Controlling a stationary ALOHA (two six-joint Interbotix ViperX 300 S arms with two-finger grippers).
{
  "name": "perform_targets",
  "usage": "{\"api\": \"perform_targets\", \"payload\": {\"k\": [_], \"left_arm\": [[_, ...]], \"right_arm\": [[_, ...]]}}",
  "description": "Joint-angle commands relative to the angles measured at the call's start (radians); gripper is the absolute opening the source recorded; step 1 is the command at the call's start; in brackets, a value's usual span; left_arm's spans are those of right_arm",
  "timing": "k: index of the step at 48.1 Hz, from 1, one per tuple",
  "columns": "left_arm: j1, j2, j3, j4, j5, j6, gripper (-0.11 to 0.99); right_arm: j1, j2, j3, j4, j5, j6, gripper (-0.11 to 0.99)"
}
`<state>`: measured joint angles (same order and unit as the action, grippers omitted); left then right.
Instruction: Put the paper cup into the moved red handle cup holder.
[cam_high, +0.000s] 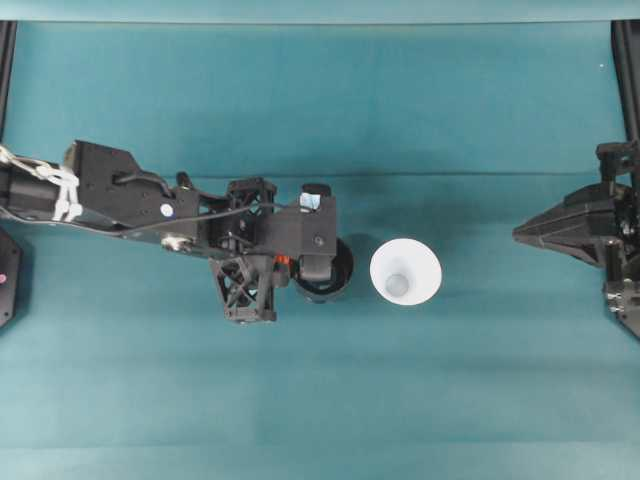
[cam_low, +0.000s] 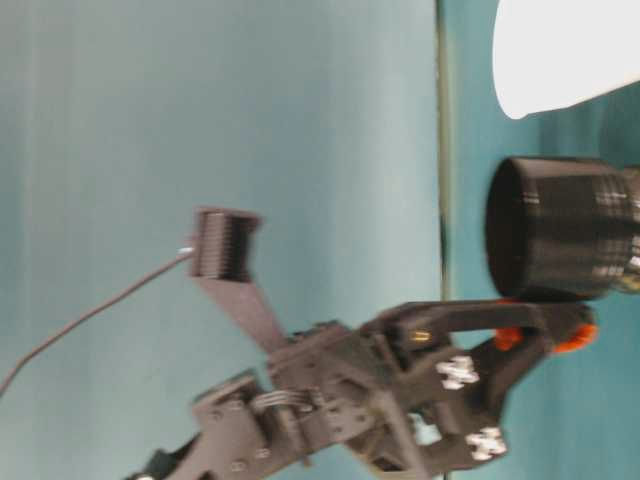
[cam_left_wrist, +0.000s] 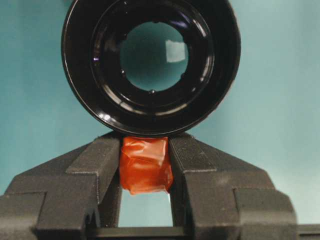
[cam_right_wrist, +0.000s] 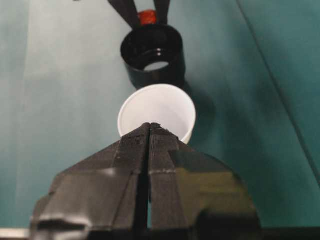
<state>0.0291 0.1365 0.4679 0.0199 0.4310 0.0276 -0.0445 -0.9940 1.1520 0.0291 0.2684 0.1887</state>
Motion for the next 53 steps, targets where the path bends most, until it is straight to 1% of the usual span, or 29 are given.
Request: {"api": "perform_targets", "payload": {"k": [1,11,12,13,14,16,17,23,28,31,35,37,48,49,50,53], "left_arm": [[-0.002,0.002,-0.002,0.002,-0.023,0.0,0.28],[-0.003,0.011,0.023,0.003,-0.074,-0.002,0.28],[-0.003,0.011,0.025,0.002,-0.075,-0.002,0.28],[-0.005,0.011,0.026,0.003,-0.075,-0.002,0.28],[-0.005,0.011,0.026,0.002,-0.077,-0.002,0.28],[-0.005,0.011,0.029,0.003,-0.075,-0.002,0.28],[-0.005,0.011,0.029,0.002,-0.075,-0.002,0.28],[-0.005,0.011,0.032,0.003,-0.077,-0.003,0.28],[-0.005,0.011,0.035,0.002,-0.084,-0.005,0.28],[-0.005,0.011,0.035,0.002,-0.1,-0.003,0.28],[-0.005,0.011,0.037,0.002,-0.115,-0.003,0.28],[-0.005,0.011,0.037,0.003,-0.114,-0.005,0.28],[-0.003,0.011,0.041,0.002,-0.089,-0.009,0.29],[-0.003,0.011,0.041,0.003,-0.083,-0.009,0.3],[-0.003,0.011,0.041,0.002,-0.078,-0.009,0.33],[-0.003,0.009,0.043,0.002,-0.071,-0.009,0.53]], "right_arm": [[-0.003,0.006,-0.017,-0.002,-0.005,0.011,-0.11],[-0.003,0.005,-0.014,-0.002,-0.005,0.011,-0.11],[-0.003,0.006,-0.012,-0.002,-0.005,0.011,-0.11],[-0.003,0.006,-0.014,-0.002,-0.005,0.011,-0.11],[-0.003,0.005,-0.014,-0.002,-0.005,0.011,-0.11],[-0.003,0.005,-0.014,-0.002,-0.005,0.011,-0.11],[-0.003,0.006,-0.014,-0.002,-0.005,0.011,-0.11],[-0.003,0.005,-0.012,-0.002,-0.005,0.011,-0.11],[-0.003,0.005,-0.012,-0.002,-0.005,0.011,-0.11],[-0.003,0.005,-0.012,0.0,-0.006,0.011,-0.11],[-0.003,0.005,-0.012,-0.002,-0.005,0.011,-0.11],[-0.003,0.005,-0.012,-0.002,-0.005,0.011,-0.11],[-0.003,0.005,-0.012,0.0,-0.005,0.011,-0.11],[-0.003,0.005,-0.012,-0.002,-0.005,0.011,-0.11],[-0.003,0.005,-0.012,-0.002,-0.005,0.011,-0.11],[-0.003,0.005,-0.012,-0.002,-0.005,0.011,-0.11]]}}
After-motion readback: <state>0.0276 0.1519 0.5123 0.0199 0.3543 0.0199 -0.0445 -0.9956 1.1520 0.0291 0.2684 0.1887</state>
